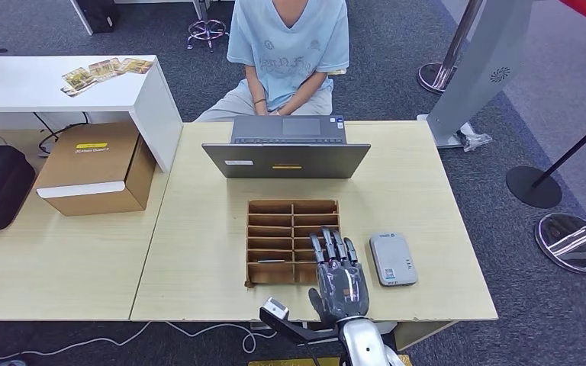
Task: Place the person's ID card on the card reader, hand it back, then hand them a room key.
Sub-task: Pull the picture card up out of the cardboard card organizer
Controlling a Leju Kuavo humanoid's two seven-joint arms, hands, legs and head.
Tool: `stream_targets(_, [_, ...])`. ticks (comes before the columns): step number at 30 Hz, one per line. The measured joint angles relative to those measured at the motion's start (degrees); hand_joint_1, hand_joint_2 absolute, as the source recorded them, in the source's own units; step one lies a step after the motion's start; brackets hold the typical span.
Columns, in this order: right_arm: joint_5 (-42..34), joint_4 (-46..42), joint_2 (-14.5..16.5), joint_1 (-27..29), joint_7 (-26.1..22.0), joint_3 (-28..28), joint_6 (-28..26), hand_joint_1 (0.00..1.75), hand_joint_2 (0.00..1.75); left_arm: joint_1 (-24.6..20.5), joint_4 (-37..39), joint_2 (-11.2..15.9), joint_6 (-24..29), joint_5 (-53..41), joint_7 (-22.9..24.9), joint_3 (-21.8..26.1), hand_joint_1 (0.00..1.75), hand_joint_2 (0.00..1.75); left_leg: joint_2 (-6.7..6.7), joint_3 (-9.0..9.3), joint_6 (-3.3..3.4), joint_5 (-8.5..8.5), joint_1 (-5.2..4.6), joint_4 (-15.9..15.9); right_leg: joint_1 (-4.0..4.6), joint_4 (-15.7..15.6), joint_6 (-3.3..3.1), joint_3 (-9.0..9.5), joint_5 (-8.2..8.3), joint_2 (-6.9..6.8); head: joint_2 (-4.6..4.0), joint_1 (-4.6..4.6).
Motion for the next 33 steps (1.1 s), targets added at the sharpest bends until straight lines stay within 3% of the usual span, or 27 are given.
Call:
stream_targets(9, [0.0, 0.3, 0.2, 0.0, -0.1, -0.5, 0.0, 0.09, 1.75, 0.0, 0.0, 0.0, 0.0, -0.3, 0.0, 0.0, 0.0, 0.0, 0.0, 0.0, 0.0, 0.0, 0.0, 0.0, 0.0, 0.0, 0.0, 0.0, 0.0, 0.0, 0.0, -0.01])
stream_targets(21, [0.0, 0.3, 0.6, 0.3, 0.0, -1.4, 0.6, 0.31, 1.75, 0.0, 0.0, 0.1, -0.1, -0.6, 0.0, 0.0, 0.0, 0.0, 0.0, 0.0, 0.0, 0.0, 0.0, 0.0, 0.0, 0.0, 0.0, 0.0, 0.0, 0.0, 0.0, -0.01])
stream_targets(33, [0.0, 0.3, 0.6, 0.3, 0.6, -1.5, 0.6, 0.4, 1.75, -0.3, 0.0, 0.2, 0.0, -0.5, -0.5, 0.0, 0.0, 0.0, 0.0, 0.0, 0.0, 0.0, 0.0, 0.0, 0.0, 0.0, 0.0, 0.0, 0.0, 0.0, 0.0, -0.01])
